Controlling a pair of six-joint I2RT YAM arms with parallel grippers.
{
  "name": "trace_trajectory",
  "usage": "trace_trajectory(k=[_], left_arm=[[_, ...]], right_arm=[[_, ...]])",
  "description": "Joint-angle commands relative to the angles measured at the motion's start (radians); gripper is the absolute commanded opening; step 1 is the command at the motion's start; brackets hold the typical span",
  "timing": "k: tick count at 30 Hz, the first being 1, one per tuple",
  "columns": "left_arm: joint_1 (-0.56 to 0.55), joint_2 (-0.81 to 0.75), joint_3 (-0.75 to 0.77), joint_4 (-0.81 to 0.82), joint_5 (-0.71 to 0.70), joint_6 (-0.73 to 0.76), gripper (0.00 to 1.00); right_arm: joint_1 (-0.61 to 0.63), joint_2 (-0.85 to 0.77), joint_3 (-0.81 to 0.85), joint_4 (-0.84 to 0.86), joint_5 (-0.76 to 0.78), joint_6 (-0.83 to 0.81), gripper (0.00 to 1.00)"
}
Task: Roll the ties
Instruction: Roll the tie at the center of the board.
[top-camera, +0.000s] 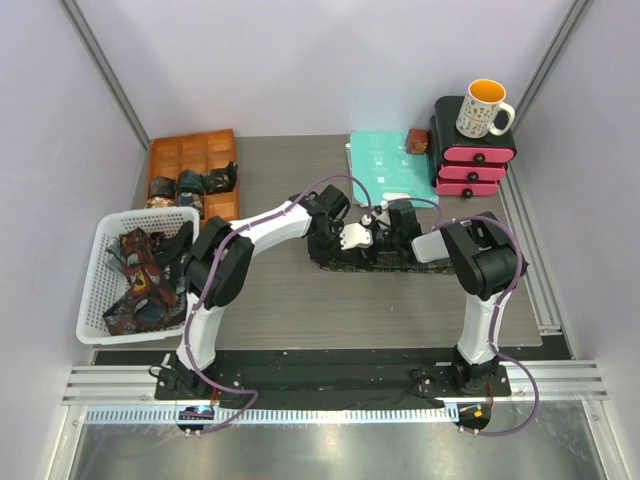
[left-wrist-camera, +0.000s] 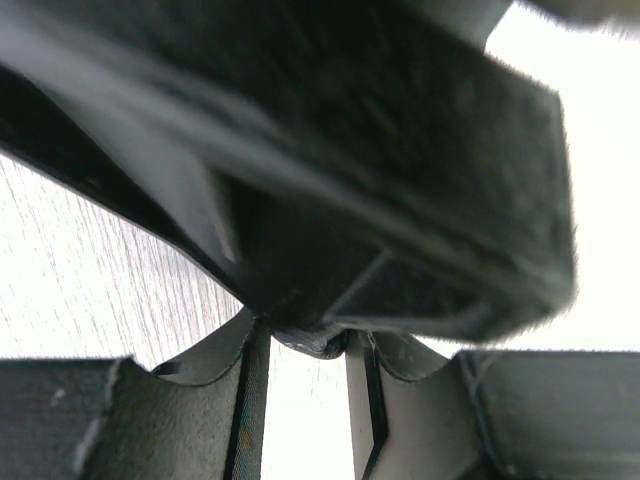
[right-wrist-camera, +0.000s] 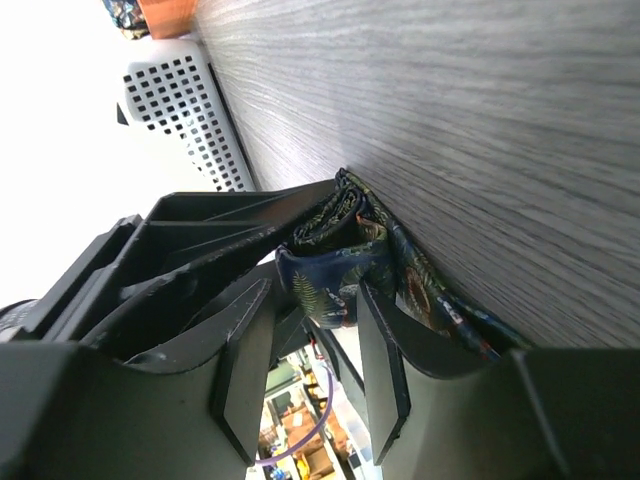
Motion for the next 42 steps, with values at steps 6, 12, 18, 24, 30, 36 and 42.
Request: trace_trajectory(k=[6,12,18,24,30,36,42], left_arm=[[-0.002,0.075,-0.048,-0.041,-0.006,-0.015,0.29],[0.014,0.058,-0.064,-0.032,0.0,-0.019,0.32],[0.088,-0.069,-0.054,-0.009,0.129,-0.078,0.57],[0.143,-0.276,-0.11,0.087,0.238,-0.166,0.75],[0.177,-0.508,-0.208,0.207,0.272,-0.251,1.0],[0.177,-0.579,-0.432,0.528,0.224,-0.475,1.0],[0.238,-0.476,-0.378,0.356,0.391,-0.31,1.0]], right_arm=[[0.018,0.032,0.011,-0.063,0.02,-0.093,0.15],[-0.005,0.059,0.037,-0.198,0.043,-0.193,0.01],[-0.023,0.065,0.072,-0.316,0.049,-0.293,0.01],[-0.054,0.09,0.102,-0.413,0.065,-0.409,0.01],[-0.059,0.128,0.172,-0.528,0.069,-0.52,0.01],[-0.025,0.174,0.234,-0.616,0.066,-0.601,0.01],[0.015,0.196,0.255,-0.617,0.058,-0.624,0.01]])
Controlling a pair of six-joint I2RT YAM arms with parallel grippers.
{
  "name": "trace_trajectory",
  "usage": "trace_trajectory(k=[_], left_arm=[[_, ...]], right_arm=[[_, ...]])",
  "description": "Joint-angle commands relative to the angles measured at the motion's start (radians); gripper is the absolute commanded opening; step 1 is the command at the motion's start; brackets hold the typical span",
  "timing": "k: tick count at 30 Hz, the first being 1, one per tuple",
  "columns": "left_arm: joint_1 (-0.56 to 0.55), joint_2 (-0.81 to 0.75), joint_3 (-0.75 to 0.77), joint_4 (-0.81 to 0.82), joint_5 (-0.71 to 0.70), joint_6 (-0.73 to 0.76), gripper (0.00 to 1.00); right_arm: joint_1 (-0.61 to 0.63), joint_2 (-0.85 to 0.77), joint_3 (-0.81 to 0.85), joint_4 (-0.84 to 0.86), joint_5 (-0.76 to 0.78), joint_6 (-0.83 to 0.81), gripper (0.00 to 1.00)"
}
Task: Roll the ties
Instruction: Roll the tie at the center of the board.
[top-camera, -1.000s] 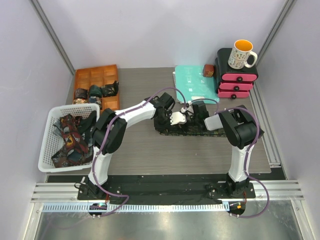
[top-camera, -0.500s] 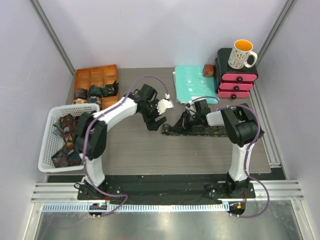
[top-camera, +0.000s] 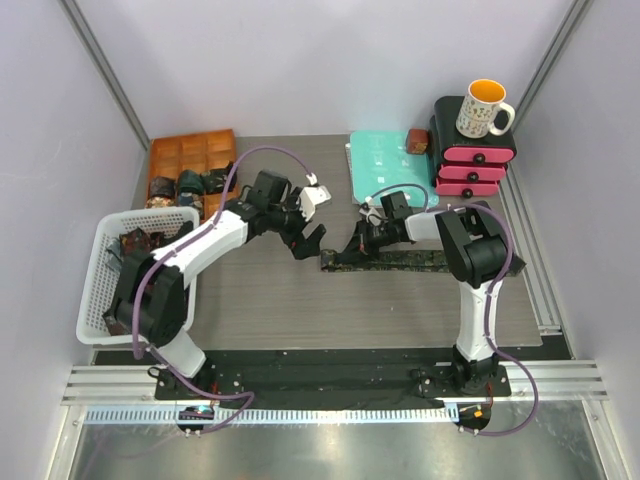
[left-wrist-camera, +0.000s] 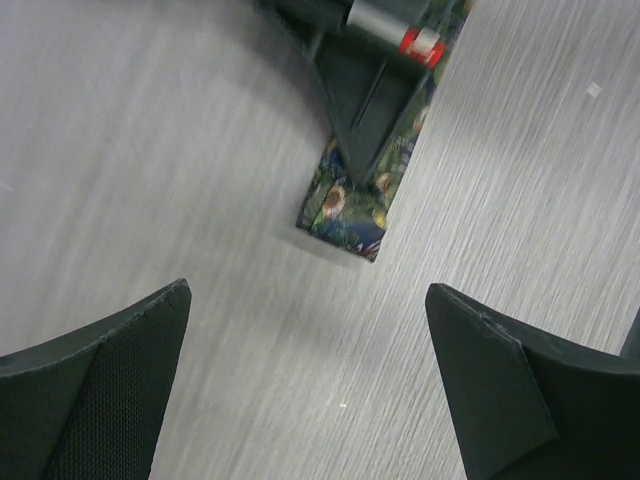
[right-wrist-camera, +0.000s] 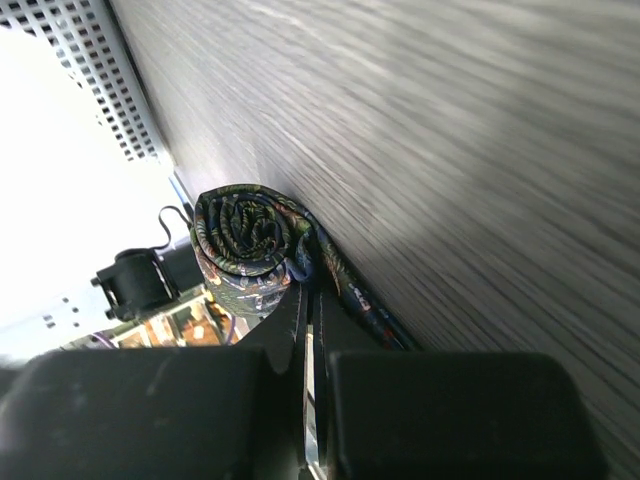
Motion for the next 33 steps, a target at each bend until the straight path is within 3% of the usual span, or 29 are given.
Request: trace_trajectory(k=[1,3,6,19,25,29,33], left_arm=[[0.032,0.008,-0.07,0.027,0.091,0.075,1.0],[0.018,-0.018,-0.162,0.131,0.067,0.133,1.0],[0.003,0.004,-0.204,0.145,0.051,0.217,1.0],[-0.065,0.128,-0.149,0.113,-0.079,0.372,0.96],[-0.075,0.181,-0.097,0.07,-0.107,0.386,0.83],[-0.08,0.206,-0.051,0.02,-0.098,0.38,0.8],[-0.092,0.2,-0.017,0.026,-0.058,0.206,0.78]], right_arm=[[0.047,0.073,-0.003,-0.083,0.153,-0.109,0.01],[0.066,0.089,0.017,-0.093,0.147,-0.116,0.01],[0.079,0.112,0.02,-0.071,0.138,-0.096,0.01],[0.09,0.122,-0.012,-0.017,0.097,-0.039,0.01],[0.09,0.126,-0.018,-0.017,0.094,-0.04,0.01],[0.086,0.132,-0.029,-0.027,0.097,-0.043,0.01],[0.067,0.129,-0.047,-0.034,0.1,-0.051,0.01]])
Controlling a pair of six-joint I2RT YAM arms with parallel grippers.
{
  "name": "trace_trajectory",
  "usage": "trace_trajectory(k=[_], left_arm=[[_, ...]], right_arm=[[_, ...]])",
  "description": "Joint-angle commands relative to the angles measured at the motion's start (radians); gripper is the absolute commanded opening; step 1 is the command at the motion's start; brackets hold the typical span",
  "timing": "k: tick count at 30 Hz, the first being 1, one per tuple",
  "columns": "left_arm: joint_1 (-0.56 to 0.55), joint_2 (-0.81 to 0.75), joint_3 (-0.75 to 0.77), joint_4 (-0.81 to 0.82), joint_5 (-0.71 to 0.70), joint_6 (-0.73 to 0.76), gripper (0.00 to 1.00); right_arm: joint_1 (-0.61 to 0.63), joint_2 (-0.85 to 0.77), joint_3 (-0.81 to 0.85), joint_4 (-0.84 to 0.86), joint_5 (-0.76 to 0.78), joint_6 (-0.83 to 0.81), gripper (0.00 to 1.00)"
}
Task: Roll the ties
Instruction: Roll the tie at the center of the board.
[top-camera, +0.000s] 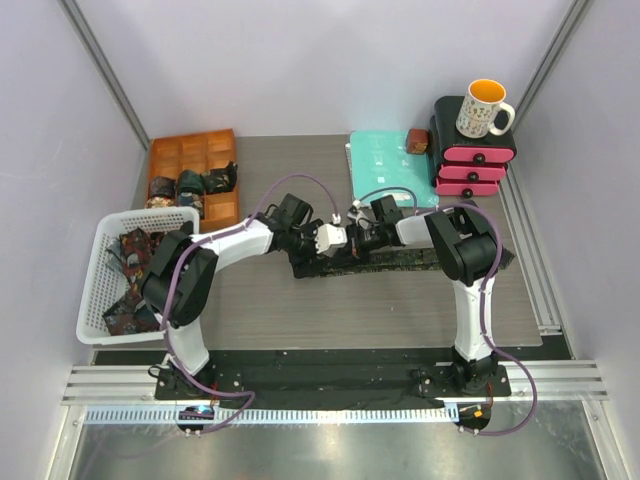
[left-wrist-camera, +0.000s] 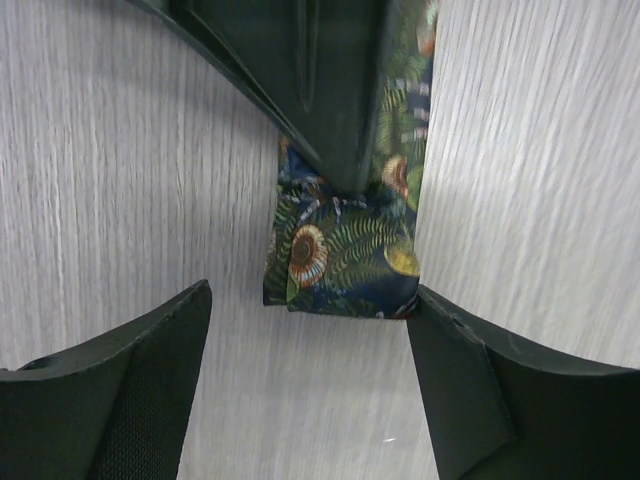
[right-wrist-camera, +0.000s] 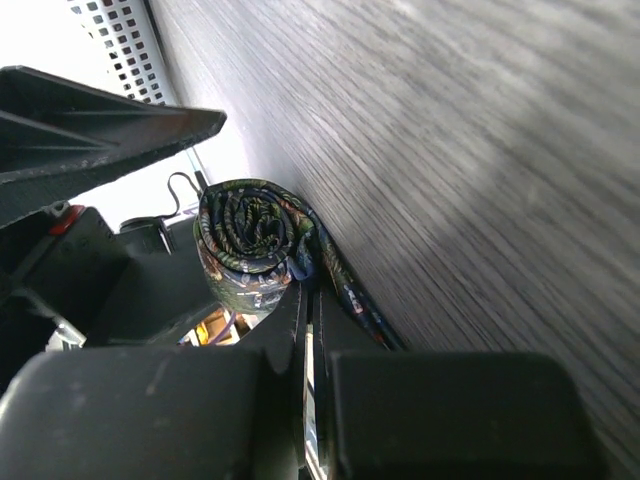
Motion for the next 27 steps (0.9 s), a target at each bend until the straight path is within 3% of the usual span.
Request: trace_trajectory(k=[1,6,10,13,23,25,27], left_arm=[[-0.014,-0.016,0.056,0.054,0.048,-0.196,0.81],[-0.02,-0.136,-0.172,0.335,0.029,-0.429,0.88],[-0.022,-0.219,-0.36,0.675,-0.004,-0.505,0.9],[-0.042,-0.237,-0.476,0.824,-0.037,-0.502,0.91],[-0.089,-0.13,-0.525,1.042,-0.012,-0.503,0.91],[-0.103,-0.115,-0.526,1.046,0.011,-0.493,0.86],[-0.106,-0.108,-0.531,1.042,0.014,-0.485,0.75]], right_arm=[[-0.002,0.071,-0.074,-0.107,0.174,-0.064,0.01],[-0.019,0.054,-0.082,-0.139,0.166,-0.102,0.01],[-0.033,0.044,-0.109,-0.175,0.16,-0.142,0.01],[-0.045,0.039,-0.129,-0.196,0.152,-0.171,0.01],[-0.045,0.061,-0.142,-0.208,0.14,-0.214,0.01],[-0.045,0.059,-0.145,-0.205,0.14,-0.219,0.01],[-0.046,0.064,-0.146,-0.204,0.143,-0.219,0.01]])
